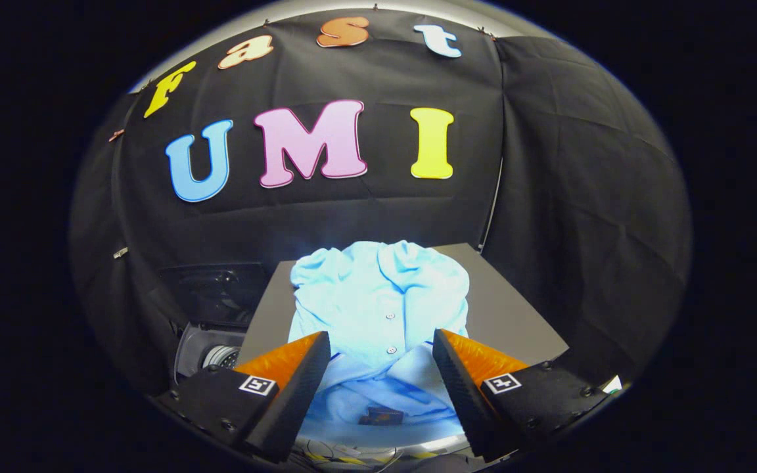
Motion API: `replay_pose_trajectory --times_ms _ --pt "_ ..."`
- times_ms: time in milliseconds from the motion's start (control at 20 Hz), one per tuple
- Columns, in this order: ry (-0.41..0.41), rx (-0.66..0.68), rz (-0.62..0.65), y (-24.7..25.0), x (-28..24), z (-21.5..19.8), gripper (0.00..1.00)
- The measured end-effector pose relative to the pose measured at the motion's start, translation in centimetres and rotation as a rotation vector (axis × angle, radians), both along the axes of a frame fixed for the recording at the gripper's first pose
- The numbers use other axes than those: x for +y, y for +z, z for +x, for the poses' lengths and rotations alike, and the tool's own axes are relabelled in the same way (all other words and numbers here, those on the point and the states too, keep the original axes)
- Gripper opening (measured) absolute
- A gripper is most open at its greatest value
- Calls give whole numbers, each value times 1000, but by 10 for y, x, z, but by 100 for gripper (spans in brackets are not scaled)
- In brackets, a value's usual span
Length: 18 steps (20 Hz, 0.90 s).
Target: Put the clothes into the washing machine and then close the washing machine lid.
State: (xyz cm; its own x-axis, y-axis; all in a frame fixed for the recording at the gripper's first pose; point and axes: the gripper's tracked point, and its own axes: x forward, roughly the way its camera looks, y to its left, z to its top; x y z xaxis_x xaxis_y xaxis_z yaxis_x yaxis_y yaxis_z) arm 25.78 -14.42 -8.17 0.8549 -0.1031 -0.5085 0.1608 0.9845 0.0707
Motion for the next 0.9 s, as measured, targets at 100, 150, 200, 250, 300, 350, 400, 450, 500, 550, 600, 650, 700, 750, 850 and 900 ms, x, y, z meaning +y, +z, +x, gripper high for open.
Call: replay_pose_trajectory --times_ms 100,150,200,250,300,350,400,450,500,550,600,650,700,750,850,900 --pt "-6 39 -7 -15 -9 14 99" --pt "-7 63 -1 -22 -12 19 99" --pt "-10 86 10 -29 -13 22 99" --pt "-9 107 21 -37 -12 26 100" --pt "-3 126 23 -46 -10 34 100" --pt "4 139 4 -53 -10 36 99" --pt "9 135 -22 -54 -10 38 99" --pt "14 136 -38 -50 -9 38 99" --pt "15 143 -47 -55 -10 38 88" --pt "11 150 -57 -57 -11 39 84" --pt "5 156 -69 -57 -12 40 70" --pt "-8 159 -74 -58 -13 40 56" --pt "-16 167 -74 -59 -12 39 27" --pt "-25 175 -67 -57 -12 36 27" --pt "-49 167 -22 -45 -10 32 18" --pt "-53 163 -7 -46 -6 32 8"
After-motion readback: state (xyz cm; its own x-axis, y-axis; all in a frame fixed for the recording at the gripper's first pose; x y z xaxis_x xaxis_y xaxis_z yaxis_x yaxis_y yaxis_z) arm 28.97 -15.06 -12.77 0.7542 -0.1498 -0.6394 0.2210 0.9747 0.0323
